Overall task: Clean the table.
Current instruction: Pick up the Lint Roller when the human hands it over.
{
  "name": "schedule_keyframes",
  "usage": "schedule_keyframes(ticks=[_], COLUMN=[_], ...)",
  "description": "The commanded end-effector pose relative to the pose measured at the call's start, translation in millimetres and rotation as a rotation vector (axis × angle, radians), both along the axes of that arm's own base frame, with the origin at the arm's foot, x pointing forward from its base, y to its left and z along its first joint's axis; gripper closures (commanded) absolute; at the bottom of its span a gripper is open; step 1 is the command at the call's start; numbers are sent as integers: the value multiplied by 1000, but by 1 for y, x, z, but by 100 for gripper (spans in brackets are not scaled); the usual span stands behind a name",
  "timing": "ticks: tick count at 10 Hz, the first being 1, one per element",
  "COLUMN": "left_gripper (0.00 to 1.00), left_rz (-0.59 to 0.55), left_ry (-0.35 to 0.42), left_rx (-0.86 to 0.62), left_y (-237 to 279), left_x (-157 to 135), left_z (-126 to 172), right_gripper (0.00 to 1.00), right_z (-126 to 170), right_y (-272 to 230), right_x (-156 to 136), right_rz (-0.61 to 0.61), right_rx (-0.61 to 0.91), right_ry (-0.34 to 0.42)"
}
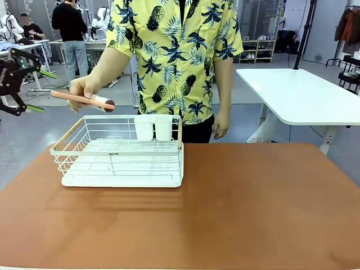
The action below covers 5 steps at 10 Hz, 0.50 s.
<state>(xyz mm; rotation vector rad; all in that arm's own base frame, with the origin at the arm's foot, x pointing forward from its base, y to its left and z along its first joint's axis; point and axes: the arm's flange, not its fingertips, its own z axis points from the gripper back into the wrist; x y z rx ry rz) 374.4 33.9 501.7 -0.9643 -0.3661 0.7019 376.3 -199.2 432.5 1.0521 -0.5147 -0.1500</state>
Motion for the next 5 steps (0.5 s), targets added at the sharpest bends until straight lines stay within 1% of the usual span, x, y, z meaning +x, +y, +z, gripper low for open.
schedule_keyframes(ticks=[1,3,5], left_gripper=[0,0,0], left_rz=[19,-20,-14], left_ry=[-71,-54,-58], left_rx=[12,27,20], left_y=[-13,-24,-29], left_x=[8,15,22], left_z=[-16,-29,-35], right_gripper=[0,0,0], right_z=[2,2,2], right_y=[0,0,0], right_x=[0,0,0], right_rz=[0,0,0], right_rx=[12,12,12], right_ry=[-18,-18,-18])
